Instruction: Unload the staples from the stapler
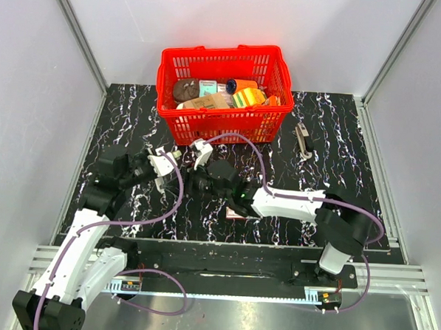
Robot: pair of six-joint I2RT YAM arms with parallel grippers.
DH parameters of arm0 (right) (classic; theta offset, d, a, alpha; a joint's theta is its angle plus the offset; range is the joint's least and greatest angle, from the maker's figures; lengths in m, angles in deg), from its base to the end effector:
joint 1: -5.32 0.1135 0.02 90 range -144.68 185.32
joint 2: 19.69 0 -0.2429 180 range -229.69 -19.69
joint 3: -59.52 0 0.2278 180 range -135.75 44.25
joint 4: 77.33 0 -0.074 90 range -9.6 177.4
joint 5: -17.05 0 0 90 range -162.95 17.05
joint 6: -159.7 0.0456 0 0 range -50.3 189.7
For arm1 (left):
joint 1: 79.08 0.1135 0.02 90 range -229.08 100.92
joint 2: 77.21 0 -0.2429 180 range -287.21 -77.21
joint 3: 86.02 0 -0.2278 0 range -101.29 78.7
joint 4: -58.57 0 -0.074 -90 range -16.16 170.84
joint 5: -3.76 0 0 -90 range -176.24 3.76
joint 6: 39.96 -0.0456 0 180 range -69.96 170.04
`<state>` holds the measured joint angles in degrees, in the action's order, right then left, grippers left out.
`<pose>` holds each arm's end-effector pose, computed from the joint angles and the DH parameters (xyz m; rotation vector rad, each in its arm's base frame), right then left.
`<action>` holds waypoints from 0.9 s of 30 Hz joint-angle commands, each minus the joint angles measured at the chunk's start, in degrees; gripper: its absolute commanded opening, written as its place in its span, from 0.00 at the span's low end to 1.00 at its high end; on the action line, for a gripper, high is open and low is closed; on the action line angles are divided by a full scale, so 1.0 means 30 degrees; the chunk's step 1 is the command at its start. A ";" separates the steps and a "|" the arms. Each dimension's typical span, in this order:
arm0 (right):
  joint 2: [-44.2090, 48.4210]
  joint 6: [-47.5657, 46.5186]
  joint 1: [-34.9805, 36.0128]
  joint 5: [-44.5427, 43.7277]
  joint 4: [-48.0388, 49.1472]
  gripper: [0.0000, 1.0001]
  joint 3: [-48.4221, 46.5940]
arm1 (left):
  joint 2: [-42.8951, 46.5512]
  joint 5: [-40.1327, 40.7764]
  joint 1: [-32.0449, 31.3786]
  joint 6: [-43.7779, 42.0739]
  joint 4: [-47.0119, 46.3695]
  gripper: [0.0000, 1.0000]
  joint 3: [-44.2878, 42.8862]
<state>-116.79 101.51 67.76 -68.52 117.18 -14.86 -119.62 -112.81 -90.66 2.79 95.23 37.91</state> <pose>0.1719 0.3371 0.2495 -0.5603 1.8062 1.2494 0.1602 -0.0536 0.2863 1.1949 1.5131 -0.0420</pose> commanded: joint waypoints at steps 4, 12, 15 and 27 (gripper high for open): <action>-0.1411 -0.0730 0.0809 -0.0858 -0.0287 0.59 -0.1857 | -0.0100 -0.0168 0.0049 0.0572 -0.0948 0.00 -0.1020; -0.1764 -0.1434 0.0956 -0.2236 -0.0726 0.56 -0.1858 | 0.0016 -0.0255 0.0049 0.0660 -0.0889 0.00 -0.1108; -0.1969 -0.1581 0.0956 -0.2558 -0.0845 0.54 -0.1917 | 0.0046 -0.0372 0.0049 0.0718 -0.0743 0.00 -0.1225; -0.2380 -0.1581 0.0956 -0.2530 -0.0904 0.36 -0.2386 | 0.0134 -0.0607 0.0049 0.0894 -0.0479 0.00 -0.1460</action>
<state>-123.91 97.71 70.31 -75.03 113.53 -19.30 -120.08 -112.92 -90.66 4.67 95.60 36.95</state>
